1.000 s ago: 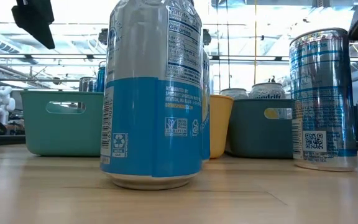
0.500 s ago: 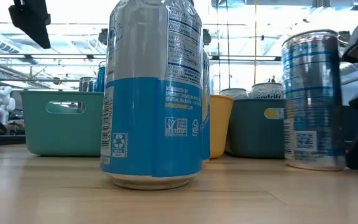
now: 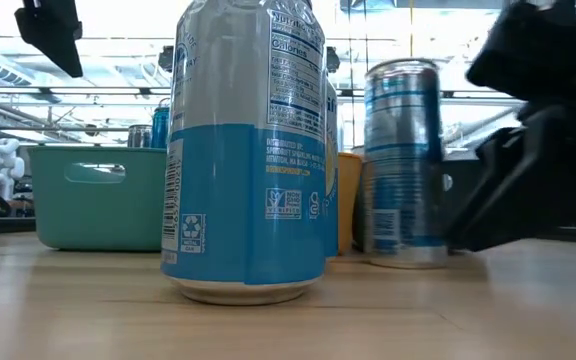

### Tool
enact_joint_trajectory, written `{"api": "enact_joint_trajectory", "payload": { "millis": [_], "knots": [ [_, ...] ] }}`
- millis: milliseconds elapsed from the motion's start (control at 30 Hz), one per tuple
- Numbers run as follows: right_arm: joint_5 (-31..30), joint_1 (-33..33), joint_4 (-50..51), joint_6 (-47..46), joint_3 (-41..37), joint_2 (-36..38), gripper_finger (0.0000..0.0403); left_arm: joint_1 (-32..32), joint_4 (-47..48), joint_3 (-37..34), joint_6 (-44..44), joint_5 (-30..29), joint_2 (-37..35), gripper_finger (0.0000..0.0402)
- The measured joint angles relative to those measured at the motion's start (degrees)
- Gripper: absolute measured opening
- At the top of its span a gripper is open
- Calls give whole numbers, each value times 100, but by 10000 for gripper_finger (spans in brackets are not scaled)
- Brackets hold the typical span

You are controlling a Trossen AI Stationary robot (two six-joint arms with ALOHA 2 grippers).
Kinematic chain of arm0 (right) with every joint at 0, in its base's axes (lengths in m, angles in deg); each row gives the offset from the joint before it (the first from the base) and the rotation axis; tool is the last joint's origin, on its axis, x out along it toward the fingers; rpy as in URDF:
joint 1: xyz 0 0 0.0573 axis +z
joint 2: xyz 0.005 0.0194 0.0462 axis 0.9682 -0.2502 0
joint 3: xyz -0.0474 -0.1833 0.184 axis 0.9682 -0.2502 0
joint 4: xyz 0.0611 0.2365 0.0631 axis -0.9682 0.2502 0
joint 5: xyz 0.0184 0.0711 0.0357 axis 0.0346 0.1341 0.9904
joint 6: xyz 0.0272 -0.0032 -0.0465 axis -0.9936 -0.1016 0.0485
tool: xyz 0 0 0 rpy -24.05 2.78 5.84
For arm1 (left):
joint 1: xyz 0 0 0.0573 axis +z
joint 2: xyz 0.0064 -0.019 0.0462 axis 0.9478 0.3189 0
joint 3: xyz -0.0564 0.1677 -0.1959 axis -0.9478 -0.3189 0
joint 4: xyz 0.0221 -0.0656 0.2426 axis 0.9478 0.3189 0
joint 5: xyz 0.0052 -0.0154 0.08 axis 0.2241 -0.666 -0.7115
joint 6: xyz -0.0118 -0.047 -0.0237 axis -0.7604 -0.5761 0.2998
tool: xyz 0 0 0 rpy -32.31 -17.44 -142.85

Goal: Sort soda cans
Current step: Put the white and blue soda can into the light blue bin

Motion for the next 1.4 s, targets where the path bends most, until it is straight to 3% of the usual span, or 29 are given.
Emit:
{"api": "enact_joint_trajectory", "payload": {
  "millis": [333, 600, 767, 1200, 1400],
  "knots": [
    [711, -361, -814, 859, 2, 4, 155, 0, -269, 0, 1, 0, 0, 396],
    [782, -66, -643, -152, 4, 245, 155, 2, -846, 211, 383, 87, 640, 396],
    [776, 317, -87, -889, 4, 599, 155, 2, -497, 1253, 993, 77, 1640, 396],
    [772, 1293, 1075, -2523, 9, 990, 155, 22, -377, 4597, 3682, -843, 4242, 396],
    [742, 1567, 1288, -2983, 9, 990, 155, 132, -998, 5347, 4107, -728, 5134, 396]
  ]
}}
